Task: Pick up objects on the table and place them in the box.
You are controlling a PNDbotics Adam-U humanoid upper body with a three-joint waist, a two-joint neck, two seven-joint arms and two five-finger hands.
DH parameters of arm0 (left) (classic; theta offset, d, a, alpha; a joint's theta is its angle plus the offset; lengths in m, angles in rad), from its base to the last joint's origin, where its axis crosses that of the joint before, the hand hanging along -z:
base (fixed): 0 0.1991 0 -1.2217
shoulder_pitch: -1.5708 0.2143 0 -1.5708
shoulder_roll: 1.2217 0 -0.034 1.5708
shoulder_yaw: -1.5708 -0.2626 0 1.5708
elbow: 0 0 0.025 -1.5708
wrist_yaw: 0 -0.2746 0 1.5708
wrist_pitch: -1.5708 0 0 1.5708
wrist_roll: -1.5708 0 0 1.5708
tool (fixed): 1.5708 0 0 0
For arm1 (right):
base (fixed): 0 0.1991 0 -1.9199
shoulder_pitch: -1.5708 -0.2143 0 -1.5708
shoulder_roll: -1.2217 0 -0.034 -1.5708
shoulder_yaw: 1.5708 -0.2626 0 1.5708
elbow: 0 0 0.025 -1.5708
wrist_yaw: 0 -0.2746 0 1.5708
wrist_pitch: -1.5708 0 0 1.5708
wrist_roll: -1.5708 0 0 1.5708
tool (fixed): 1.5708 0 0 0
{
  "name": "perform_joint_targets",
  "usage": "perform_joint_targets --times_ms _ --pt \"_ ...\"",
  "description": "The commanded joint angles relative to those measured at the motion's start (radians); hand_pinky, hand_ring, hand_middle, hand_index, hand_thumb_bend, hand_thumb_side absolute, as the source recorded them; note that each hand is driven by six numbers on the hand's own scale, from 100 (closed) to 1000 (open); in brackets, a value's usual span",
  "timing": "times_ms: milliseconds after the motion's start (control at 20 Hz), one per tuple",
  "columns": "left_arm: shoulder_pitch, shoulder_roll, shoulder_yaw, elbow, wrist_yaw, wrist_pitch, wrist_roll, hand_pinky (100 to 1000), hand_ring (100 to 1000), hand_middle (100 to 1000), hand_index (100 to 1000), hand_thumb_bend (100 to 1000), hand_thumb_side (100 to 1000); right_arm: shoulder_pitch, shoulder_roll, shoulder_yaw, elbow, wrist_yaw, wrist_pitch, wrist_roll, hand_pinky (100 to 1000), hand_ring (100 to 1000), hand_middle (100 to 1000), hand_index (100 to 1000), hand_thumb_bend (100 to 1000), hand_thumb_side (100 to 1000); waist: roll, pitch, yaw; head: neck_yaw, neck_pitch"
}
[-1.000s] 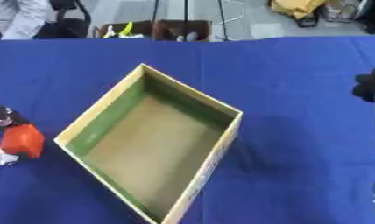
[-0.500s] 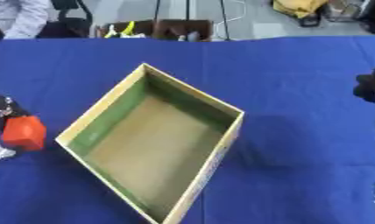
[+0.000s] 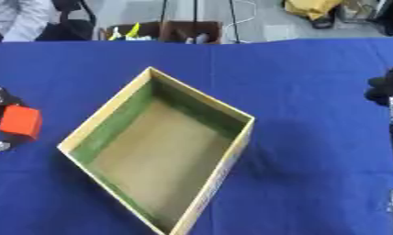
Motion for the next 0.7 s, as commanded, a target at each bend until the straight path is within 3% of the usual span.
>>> perform_joint_targets --times_ms 50,400,700 --pt "-0.030 0.029 0.029 -0.043 -0.001 0.014 0.019 254 487 442 584 100 262 -0.002 -0.025 -0.005 -0.009 -0.003 -0.004 0.003 721 629 538 662 508 1000 0.002 -0.031 0.003 -0.009 0.002" --pt "-0.109 0.001 0.016 -0.172 0.008 0.027 -0.007 241 480 438 579 100 224 0.003 -0.027 -0.004 -0.007 -0.003 -0.005 0.003 721 630 539 662 507 1000 0.006 -0.042 0.004 -0.022 0.015" --pt "-0.217 -0.103 -0.010 -0.251 0.055 0.016 -0.069 223 470 419 569 100 247 0.007 -0.024 -0.001 -0.006 -0.005 -0.005 0.007 721 630 539 663 506 1000 0.006 -0.050 0.011 -0.025 0.018"
